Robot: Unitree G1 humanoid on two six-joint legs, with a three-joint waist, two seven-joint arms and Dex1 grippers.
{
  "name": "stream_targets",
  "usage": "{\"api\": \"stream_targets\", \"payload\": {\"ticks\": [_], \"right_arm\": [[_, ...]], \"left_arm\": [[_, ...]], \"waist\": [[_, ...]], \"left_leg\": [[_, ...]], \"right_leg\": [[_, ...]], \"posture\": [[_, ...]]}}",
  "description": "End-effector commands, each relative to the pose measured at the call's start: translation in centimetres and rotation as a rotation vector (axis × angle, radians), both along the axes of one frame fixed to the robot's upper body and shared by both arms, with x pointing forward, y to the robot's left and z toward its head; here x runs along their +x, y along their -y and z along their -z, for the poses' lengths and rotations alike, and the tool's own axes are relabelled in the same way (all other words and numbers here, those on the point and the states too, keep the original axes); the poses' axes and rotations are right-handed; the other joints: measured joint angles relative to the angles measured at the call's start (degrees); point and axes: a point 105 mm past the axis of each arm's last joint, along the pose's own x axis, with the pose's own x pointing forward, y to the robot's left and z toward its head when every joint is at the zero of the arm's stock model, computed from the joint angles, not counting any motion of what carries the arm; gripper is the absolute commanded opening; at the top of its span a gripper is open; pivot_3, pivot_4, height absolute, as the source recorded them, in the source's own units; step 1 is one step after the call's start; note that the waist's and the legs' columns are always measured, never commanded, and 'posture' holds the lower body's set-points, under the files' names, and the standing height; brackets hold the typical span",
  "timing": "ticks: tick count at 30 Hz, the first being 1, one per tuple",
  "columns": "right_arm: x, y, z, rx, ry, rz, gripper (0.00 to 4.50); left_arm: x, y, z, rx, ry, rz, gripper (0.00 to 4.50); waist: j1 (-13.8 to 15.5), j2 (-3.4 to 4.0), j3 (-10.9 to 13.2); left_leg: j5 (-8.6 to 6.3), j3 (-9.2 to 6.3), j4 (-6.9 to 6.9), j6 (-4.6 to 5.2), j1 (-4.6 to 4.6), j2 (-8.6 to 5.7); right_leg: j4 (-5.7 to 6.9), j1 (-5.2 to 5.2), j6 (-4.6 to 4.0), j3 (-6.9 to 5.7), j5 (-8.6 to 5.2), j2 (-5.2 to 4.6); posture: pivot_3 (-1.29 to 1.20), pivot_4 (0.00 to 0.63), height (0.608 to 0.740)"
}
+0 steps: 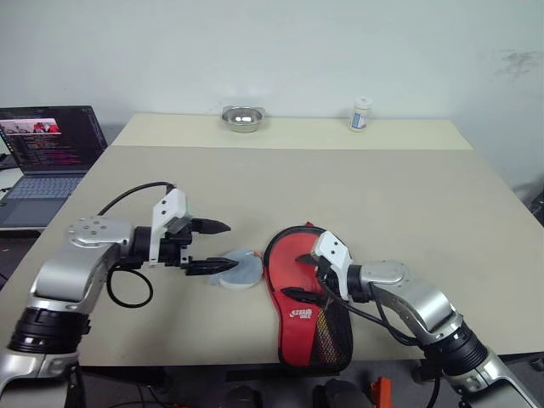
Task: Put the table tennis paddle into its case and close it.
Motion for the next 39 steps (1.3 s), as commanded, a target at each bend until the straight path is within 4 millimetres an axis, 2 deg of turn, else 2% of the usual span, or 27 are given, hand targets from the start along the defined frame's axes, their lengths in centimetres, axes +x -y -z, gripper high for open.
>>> {"api": "stream_targets", "payload": {"ticks": [1, 5, 12, 15, 18, 21, 25, 28, 33, 36, 39], "right_arm": [[-0.1, -0.4, -0.3, 0.015, 0.038, -0.019, 4.48], [0.3, -0.5, -0.1, 0.007, 0.056, 0.002, 4.48], [0.5, -0.4, 0.2, -0.004, 0.071, 0.046, 4.48], [0.5, -0.3, 0.3, -0.005, 0.074, 0.065, 4.48], [0.4, -0.3, 0.3, -0.011, 0.078, 0.071, 4.48], [0.4, -0.1, 0.2, -0.019, 0.089, 0.079, 4.48], [0.7, 0.1, -0.4, -0.022, 0.113, 0.094, 4.48], [0.9, 0.1, -0.6, -0.021, 0.123, 0.098, 4.5], [1.4, 0.4, 0.6, -0.056, 0.107, 0.129, 4.5], [1.4, 0.8, 2.1, -0.098, 0.054, 0.137, 4.5], [1.1, 1.0, 3.0, -0.127, 0.025, 0.123, 4.5]], "left_arm": [[-0.6, -0.3, -0.9, -0.004, 0.004, 0.014, 4.5], [-0.6, -0.1, 0.7, 0.014, -0.047, 0.033, 4.5], [3.7, 0.5, 4.3, 0.039, -0.042, -0.052, 4.5], [4.8, 0.8, 5.4, 0.048, -0.052, -0.073, 4.5], [4.7, 1.9, 6.5, 0.059, -0.083, -0.018, 4.5], [4.6, 2.6, 6.8, 0.054, -0.091, 0.011, 4.5], [3.8, 2.5, 7.0, 0.061, -0.13, 0.045, 4.5], [3.4, 1.7, 7.1, 0.066, -0.165, 0.03, 3.96], [3.0, 0.9, 7.2, 0.071, -0.194, 0.007, 2.3], [3.7, 0.6, 6.8, 0.076, -0.189, -0.026, 1.39], [4.8, 0.4, 6.5, 0.127, -0.156, -0.051, 0.74]], "waist": [[0.02, 0.0, 0.0], [0.01, 0.0, 0.0], [0.23, -0.04, -0.02], [0.1, -0.05, -0.03], [0.01, -0.04, -0.03], [0.01, -0.04, -0.03], [0.0, -0.04, -0.03], [-0.05, -0.04, -0.03], [-0.07, -0.04, -0.03], [-0.07, -0.05, -0.04], [-0.07, -0.06, -0.05]], "left_leg": [[0.0, -0.01, 0.0, 0.0, 0.02, 0.03], [0.1, -0.09, -0.01, -0.17, 0.11, 0.14], [0.29, -0.11, 0.11, -0.37, 0.27, 0.06], [0.3, -0.1, 0.15, -0.36, 0.27, 0.09], [0.3, -0.14, 0.14, -0.37, 0.28, 0.11], [0.31, -0.14, 0.15, -0.38, 0.29, 0.09], [0.32, -0.14, 0.21, -0.39, 0.28, 0.09], [0.32, -0.16, 0.2, -0.39, 0.28, 0.11], [0.32, -0.21, 0.18, -0.39, 0.29, 0.15], [0.32, -0.21, 0.18, -0.39, 0.35, 0.15], [0.32, -0.22, 0.18, -0.38, 0.42, 0.14]], "right_leg": [[0.03, 0.01, 0.0, -0.01, 0.0, 0.0], [0.17, 0.02, 0.02, -0.08, -0.04, 0.05], [0.71, 0.01, 0.03, -0.05, -0.13, 0.13], [0.78, -0.01, 0.02, -0.03, -0.12, 0.12], [0.81, -0.01, 0.01, -0.04, -0.13, 0.12], [0.83, 0.01, 0.01, -0.04, -0.13, 0.11], [0.85, 0.01, 0.01, -0.04, -0.13, 0.1], [0.85, 0.0, 0.01, -0.05, -0.13, 0.1], [0.85, 0.0, -0.01, -0.07, -0.15, 0.09], [0.87, 0.04, -0.02, -0.07, -0.15, 0.09], [0.88, 0.1, -0.02, -0.08, -0.15, 0.1]], "posture": [[0.0, 0.15, 0.74], [0.0, 0.15, 0.74], [0.0, 0.15, 0.74], [0.0, 0.15, 0.74], [0.0, 0.15, 0.74], [0.0, 0.15, 0.74], [0.0, 0.15, 0.74], [0.0, 0.15, 0.74], [0.0, 0.15, 0.74], [0.0, 0.15, 0.74], [0.0, 0.15, 0.74]]}}
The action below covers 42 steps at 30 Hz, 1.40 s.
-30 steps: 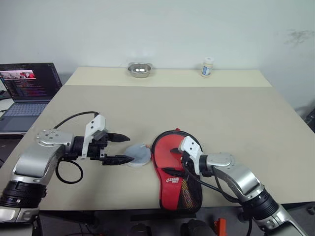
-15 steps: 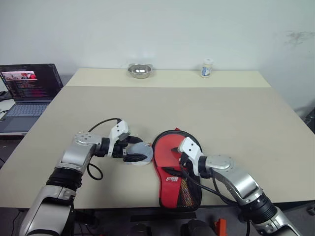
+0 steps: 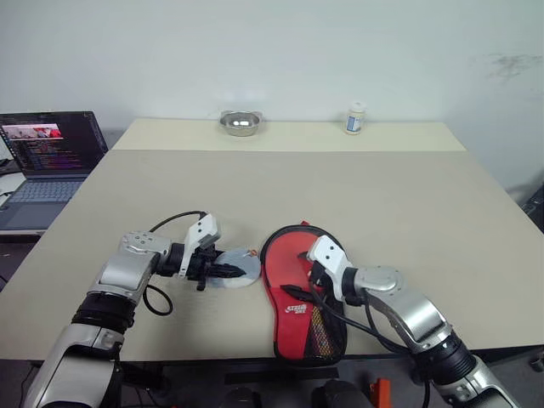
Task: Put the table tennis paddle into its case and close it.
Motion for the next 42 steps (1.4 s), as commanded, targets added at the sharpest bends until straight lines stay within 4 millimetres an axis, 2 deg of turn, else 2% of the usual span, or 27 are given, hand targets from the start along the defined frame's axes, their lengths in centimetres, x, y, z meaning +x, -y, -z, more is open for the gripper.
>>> {"api": "stream_targets", "payload": {"ticks": [1, 4, 9, 11, 15, 18, 21, 29, 32, 33, 36, 40, 42], "right_arm": [[-0.2, 1.1, 2.4, -0.081, -0.065, 0.028, 4.5], [-0.3, 1.1, 2.9, -0.108, -0.068, 0.028, 4.5], [-0.3, 1.3, 3.7, -0.136, -0.084, 0.048, 4.5], [-0.3, 1.4, 4.1, -0.15, -0.093, 0.051, 4.5], [-0.5, 1.4, 4.3, -0.159, -0.1, 0.048, 4.5], [-0.6, 1.3, 4.4, -0.158, -0.109, 0.048, 4.5], [-1.0, 1.4, 4.7, -0.166, -0.126, 0.052, 4.5], [-1.4, 1.6, 5.2, -0.179, -0.154, 0.06, 4.5], [-1.5, 1.7, 5.3, -0.185, -0.162, 0.06, 4.5], [-1.5, 1.7, 5.4, -0.185, -0.167, 0.062, 4.5], [-1.4, 1.8, 5.6, -0.186, -0.176, 0.069, 4.5], [-1.5, 1.9, 5.7, -0.19, -0.182, 0.071, 4.5], [-1.6, 1.9, 5.7, -0.192, -0.185, 0.068, 4.5]], "left_arm": [[1.8, -1.1, -0.9, 0.099, 0.067, -0.059, 0.61], [3.3, -1.2, -1.9, 0.151, 0.127, -0.059, 0.56], [5.8, -1.8, -2.6, 0.348, 0.267, -0.021, 0.56], [7.7, -1.4, -2.9, 0.487, 0.385, 0.0, 0.56], [9.3, -0.7, -3.2, 0.609, 0.507, 0.034, 0.52], [10.6, 1.1, -3.9, 0.673, 0.624, 0.064, 0.52], [12.2, 4.1, -4.7, 0.759, 0.83, 0.091, 0.5], [14.1, 7.2, -6.2, 0.869, 1.098, 0.042, 0.48], [14.5, 7.7, -7.2, 0.875, 1.139, -0.01, 0.47], [14.7, 8.0, -7.6, 0.834, 1.123, -0.057, 0.47], [14.9, 8.8, -8.3, 0.726, 1.063, -0.163, 0.47], [14.8, 10.2, -8.0, 0.537, 0.903, -0.296, 0.47], [14.7, 11.0, -7.6, 0.517, 0.878, -0.297, 0.47]], "waist": [[0.03, -0.01, -0.01], [0.08, -0.03, -0.02], [0.1, -0.05, -0.04], [0.17, -0.08, -0.08], [0.28, -0.07, -0.36], [0.79, -0.02, -0.45], [1.92, 0.0, -0.49], [2.27, -0.04, -0.46], [1.82, -0.06, -0.46], [1.62, -0.06, -0.46], [1.24, -0.06, -0.46], [1.02, -0.1, -0.4], [1.04, -0.12, -0.39]], "left_leg": [[0.0, 0.0, 0.0, 0.0, 0.02, 0.0], [0.02, -0.04, 0.0, 0.02, 0.04, -0.02], [0.03, -0.07, 0.0, 0.04, 0.04, -0.03], [0.04, -0.08, 0.0, 0.05, 0.06, -0.03], [0.07, -0.1, -0.01, 0.1, 0.12, -0.07], [0.13, -0.12, -0.04, 0.19, 0.21, -0.07], [0.17, -0.21, -0.09, 0.26, 0.27, -0.09], [0.25, -0.27, -0.17, 0.37, 0.22, -0.1], [0.38, -0.28, -0.16, 0.35, 0.05, -0.1], [0.39, -0.28, -0.16, 0.34, 0.03, -0.1], [0.36, -0.27, -0.28, 0.3, -0.19, -0.09], [0.31, -0.26, -0.35, 0.22, -0.33, -0.08], [0.3, -0.3, -0.36, 0.21, -0.32, -0.08]], "right_leg": [[0.0, 0.01, 0.0, 0.0, 0.0, 0.0], [0.0, 0.05, -0.01, -0.05, 0.01, 0.01], [0.0, 0.07, -0.03, -0.07, 0.02, 0.01], [0.0, 0.09, -0.04, -0.07, 0.02, 0.01], [0.0, 0.15, -0.07, -0.1, 0.05, 0.0], [0.01, 0.19, -0.09, -0.1, 0.08, -0.05], [0.0, 0.24, -0.19, -0.14, 0.04, -0.05], [-0.05, 0.19, -0.34, -0.18, -0.04, -0.1], [-0.03, 0.21, -0.14, -0.18, 0.08, -0.08], [-0.01, 0.19, 0.08, -0.18, 0.21, -0.07], [-0.11, 0.03, -0.09, -0.19, 0.03, 0.01], [-0.18, -0.11, -0.06, -0.22, -0.02, 0.03], [-0.19, -0.1, -0.06, -0.3, -0.03, 0.02]], "posture": [[0.0, 0.15, 0.74], [0.0, 0.15, 0.74], [0.0, 0.15, 0.74], [0.0, 0.15, 0.74], [0.0, 0.15, 0.74], [0.0, 0.15, 0.74], [0.0, 0.15, 0.74], [0.0, 0.15, 0.74], [0.0, 0.15, 0.74], [0.0, 0.15, 0.74], [0.0, 0.15, 0.74], [0.0, 0.15, 0.74], [0.0, 0.15, 0.74]]}}
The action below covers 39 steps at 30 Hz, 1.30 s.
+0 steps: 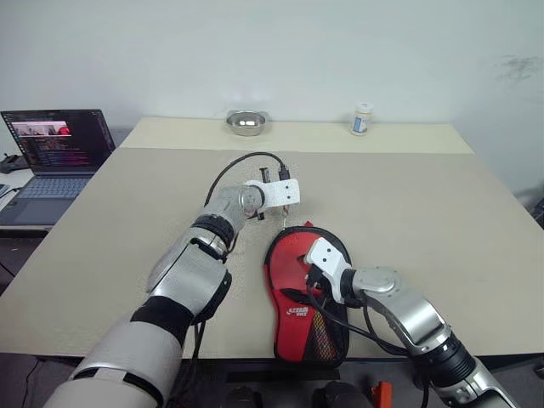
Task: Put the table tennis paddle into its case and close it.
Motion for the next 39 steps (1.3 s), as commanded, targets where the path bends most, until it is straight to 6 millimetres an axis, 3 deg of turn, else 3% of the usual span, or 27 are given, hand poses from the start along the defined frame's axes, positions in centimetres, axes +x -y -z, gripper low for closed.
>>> {"api": "stream_targets", "payload": {"ticks": [1, 7, 13, 25, 29, 33, 34, 35, 39], "right_arm": [[-1.0, 2.0, 4.8, -0.142, -0.161, 0.064, 4.5], [-1.2, 1.8, 4.9, -0.142, -0.17, 0.058, 4.5], [-1.8, 1.6, 5.0, -0.145, -0.182, 0.049, 4.5], [-2.5, 1.4, 5.3, -0.147, -0.199, 0.06, 4.5], [-2.3, 1.3, 5.2, -0.148, -0.196, 0.062, 4.5], [-2.1, 1.4, 5.2, -0.148, -0.191, 0.064, 4.5], [-2.1, 1.4, 5.2, -0.148, -0.191, 0.063, 4.5], [-2.1, 1.4, 5.2, -0.148, -0.19, 0.062, 4.5], [-2.1, 1.3, 5.2, -0.15, -0.19, 0.055, 4.5]], "left_arm": [[0.4, 1.8, -2.9, -0.103, 0.044, -0.001, 0.47], [0.0, 4.6, -3.0, -0.137, 0.035, 0.04, 0.47], [-1.1, 9.6, -3.6, -0.155, 0.073, 0.137, 0.47], [-5.1, 17.6, -2.2, -0.077, 0.088, 0.374, 0.47], [-6.2, 19.1, -1.5, -0.073, 0.062, 0.425, 0.47], [-6.3, 18.8, -0.5, -0.035, 0.024, 0.437, 0.47], [-6.3, 18.6, -0.4, -0.03, 0.014, 0.44, 1.19], [-6.3, 18.5, -0.3, -0.029, 0.006, 0.44, 1.37], [-6.1, 18.0, -0.1, -0.007, 0.002, 0.449, 2.93]], "waist": [[0.03, -0.02, 0.01], [0.07, -0.02, 0.0], [0.13, -0.02, 0.01], [0.2, -0.02, 0.0], [0.13, 0.0, -0.01], [0.14, 0.03, -0.02], [0.13, 0.03, -0.02], [0.13, 0.04, -0.03], [0.13, 0.04, -0.03]], "left_leg": [[0.0, -0.01, 0.01, 0.0, 0.0, -0.01], [0.0, 0.0, 0.05, -0.01, 0.07, -0.09], [0.0, -0.02, 0.02, -0.01, 0.0, -0.11], [-0.01, -0.02, -0.04, -0.01, -0.02, -0.23], [-0.01, -0.02, -0.05, -0.01, -0.02, -0.27], [-0.02, -0.06, -0.05, 0.0, -0.01, -0.26], [-0.02, -0.06, -0.05, 0.0, -0.01, -0.26], [-0.02, -0.05, -0.06, -0.01, -0.01, -0.26], [-0.02, -0.05, -0.06, 0.0, 0.0, -0.26]], "right_leg": [[0.0, 0.01, 0.0, -0.01, 0.0, 0.0], [-0.08, 0.14, 0.0, 0.01, 0.0, -0.01], [-0.17, 0.13, 0.0, -0.01, 0.0, -0.01], [-0.25, 0.14, 0.02, 0.02, -0.01, -0.02], [-0.26, 0.14, 0.04, 0.03, -0.02, -0.03], [-0.25, 0.14, 0.04, 0.01, -0.02, -0.04], [-0.26, 0.14, 0.04, 0.01, -0.02, -0.04], [-0.27, 0.14, 0.04, 0.02, -0.02, -0.03], [-0.26, 0.14, 0.04, 0.02, -0.02, -0.04]], "posture": [[0.0, 0.15, 0.74], [0.0, 0.15, 0.74], [0.0, 0.15, 0.74], [0.0, 0.15, 0.74], [0.0, 0.15, 0.74], [0.0, 0.15, 0.74], [0.0, 0.15, 0.74], [0.0, 0.15, 0.74], [0.0, 0.15, 0.74]]}}
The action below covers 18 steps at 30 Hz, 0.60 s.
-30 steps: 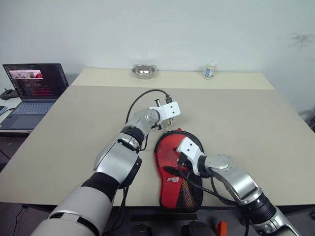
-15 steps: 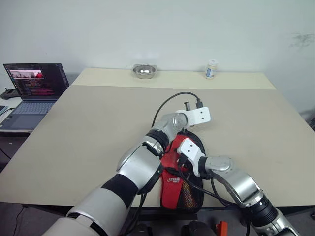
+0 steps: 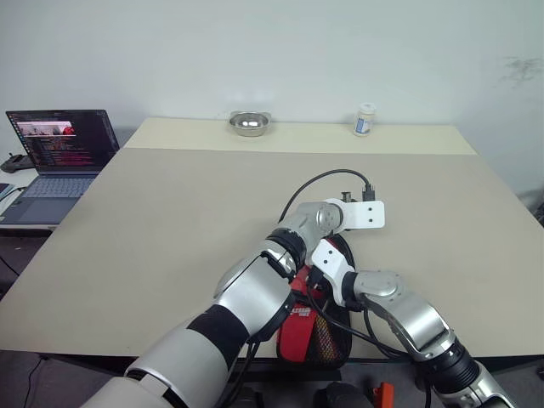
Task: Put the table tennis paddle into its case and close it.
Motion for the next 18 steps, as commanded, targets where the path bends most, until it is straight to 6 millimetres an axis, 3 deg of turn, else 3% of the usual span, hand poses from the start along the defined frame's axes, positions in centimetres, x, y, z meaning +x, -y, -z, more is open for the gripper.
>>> {"api": "stream_targets", "payload": {"ticks": [1, 3, 5, 10, 18], "right_arm": [[-1.6, 1.1, 5.2, -0.131, -0.184, 0.013, 4.5], [-1.4, 1.0, 5.1, -0.132, -0.182, 0.012, 4.5], [-1.3, 1.1, 5.1, -0.132, -0.18, 0.012, 4.5], [-1.0, 1.2, 4.9, -0.133, -0.173, 0.015, 4.5], [-0.1, 0.7, 1.9, -0.06, -0.115, 0.016, 4.5]], "left_arm": [[-0.6, 1.5, -1.6, -0.005, 0.055, 0.079, 3.25], [-0.8, 1.4, -1.2, 0.008, 0.026, 0.094, 4.09], [-0.9, 1.4, -1.0, 0.012, 0.01, 0.1, 4.45], [-1.0, 1.2, -1.2, 0.013, -0.003, 0.129, 4.45], [1.6, -1.6, -6.3, -0.226, 0.026, 0.019, 4.45]], "waist": [[-0.02, 0.0, 0.0], [-0.05, 0.0, 0.0], [-0.08, 0.01, -0.01], [-0.11, 0.02, -0.01], [-0.3, 0.02, 0.02]], "left_leg": [[0.0, 0.0, 0.0, 0.0, 0.0, 0.0], [0.0, 0.0, 0.0, 0.0, 0.01, 0.02], [0.0, 0.0, 0.0, 0.0, 0.01, 0.03], [0.0, 0.0, 0.0, 0.0, 0.02, 0.05], [0.0, -0.01, 0.0, 0.0, 0.02, 0.14]], "right_leg": [[0.0, 0.0, 0.0, 0.0, 0.0, 0.0], [0.0, 0.0, 0.0, 0.0, 0.0, 0.0], [0.01, 0.0, 0.0, 0.0, 0.0, 0.0], [0.02, 0.0, 0.0, 0.0, 0.0, 0.0], [0.05, -0.02, 0.0, 0.0, 0.0, 0.0]], "posture": [[0.0, 0.15, 0.74], [0.0, 0.15, 0.74], [0.0, 0.15, 0.74], [0.0, 0.15, 0.74], [0.0, 0.15, 0.74]]}}
